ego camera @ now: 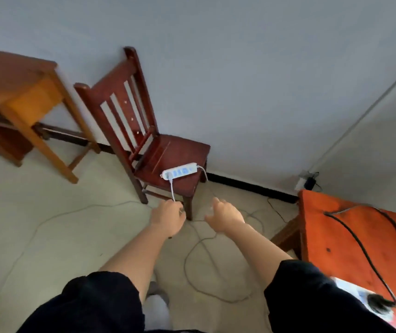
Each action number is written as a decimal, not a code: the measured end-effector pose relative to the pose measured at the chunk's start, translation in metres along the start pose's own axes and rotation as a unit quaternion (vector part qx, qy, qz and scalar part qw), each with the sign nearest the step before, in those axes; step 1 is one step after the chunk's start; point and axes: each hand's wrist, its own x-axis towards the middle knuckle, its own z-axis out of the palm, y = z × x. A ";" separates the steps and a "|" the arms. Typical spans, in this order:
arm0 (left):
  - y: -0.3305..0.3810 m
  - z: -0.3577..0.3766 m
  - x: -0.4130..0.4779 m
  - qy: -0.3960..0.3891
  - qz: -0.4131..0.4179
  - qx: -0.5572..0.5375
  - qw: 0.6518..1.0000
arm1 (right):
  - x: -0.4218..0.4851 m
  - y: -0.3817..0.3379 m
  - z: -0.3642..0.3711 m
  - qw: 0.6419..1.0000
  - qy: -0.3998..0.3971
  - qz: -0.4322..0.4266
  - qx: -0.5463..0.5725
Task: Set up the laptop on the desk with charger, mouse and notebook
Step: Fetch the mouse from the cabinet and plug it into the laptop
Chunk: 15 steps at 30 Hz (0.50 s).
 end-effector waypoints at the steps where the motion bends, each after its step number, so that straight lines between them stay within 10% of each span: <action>1: -0.020 -0.012 0.006 0.002 -0.017 0.003 1.000 | 0.015 -0.023 0.001 1.000 -0.004 -0.019 -0.012; 15: -0.374 -0.183 0.068 0.103 -0.239 -0.083 0.962 | 0.195 -0.427 0.037 0.957 -0.056 -0.241 -0.153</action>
